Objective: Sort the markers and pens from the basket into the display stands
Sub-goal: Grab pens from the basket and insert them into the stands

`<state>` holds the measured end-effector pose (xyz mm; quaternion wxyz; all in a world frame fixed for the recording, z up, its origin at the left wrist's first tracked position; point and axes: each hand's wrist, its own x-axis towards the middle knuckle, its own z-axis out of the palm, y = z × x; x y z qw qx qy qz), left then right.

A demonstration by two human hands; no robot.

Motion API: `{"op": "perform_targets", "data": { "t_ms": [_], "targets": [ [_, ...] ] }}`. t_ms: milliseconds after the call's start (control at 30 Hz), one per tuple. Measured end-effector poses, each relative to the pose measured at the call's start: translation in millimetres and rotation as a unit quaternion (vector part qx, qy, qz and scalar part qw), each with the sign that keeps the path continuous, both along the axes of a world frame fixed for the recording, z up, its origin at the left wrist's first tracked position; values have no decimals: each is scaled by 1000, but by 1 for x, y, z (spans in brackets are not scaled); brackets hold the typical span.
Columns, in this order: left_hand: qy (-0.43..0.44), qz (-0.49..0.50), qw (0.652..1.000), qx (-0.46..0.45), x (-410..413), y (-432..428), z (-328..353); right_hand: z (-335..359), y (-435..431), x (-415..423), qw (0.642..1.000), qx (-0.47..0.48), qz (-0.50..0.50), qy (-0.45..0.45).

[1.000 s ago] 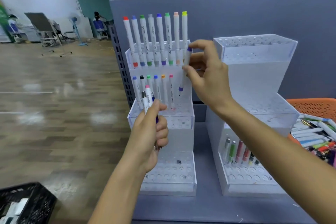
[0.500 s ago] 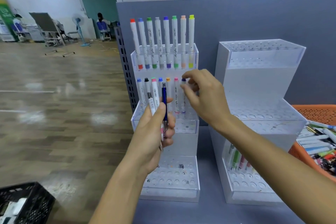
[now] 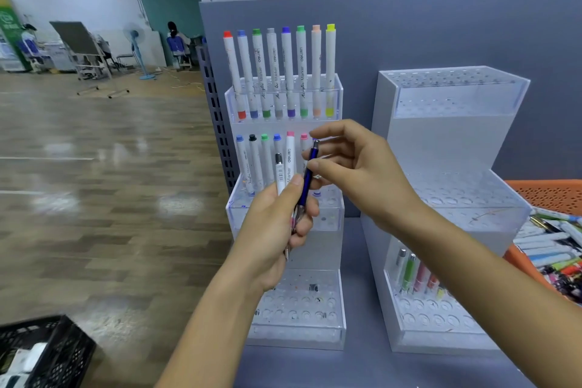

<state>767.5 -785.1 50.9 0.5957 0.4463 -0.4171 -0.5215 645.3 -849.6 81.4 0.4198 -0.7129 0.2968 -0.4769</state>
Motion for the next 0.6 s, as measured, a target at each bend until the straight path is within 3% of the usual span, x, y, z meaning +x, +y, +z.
{"op": "perform_targets", "data": {
  "t_ms": [367,600],
  "targets": [
    [-47,-40,998,4,-23,-1,-2,0,16,-34,995,1,-25,-99],
    [-90,-87,992,22,-62,-7,-18,-15,39,-98,969,-2,-155,-195]
  ]
}}
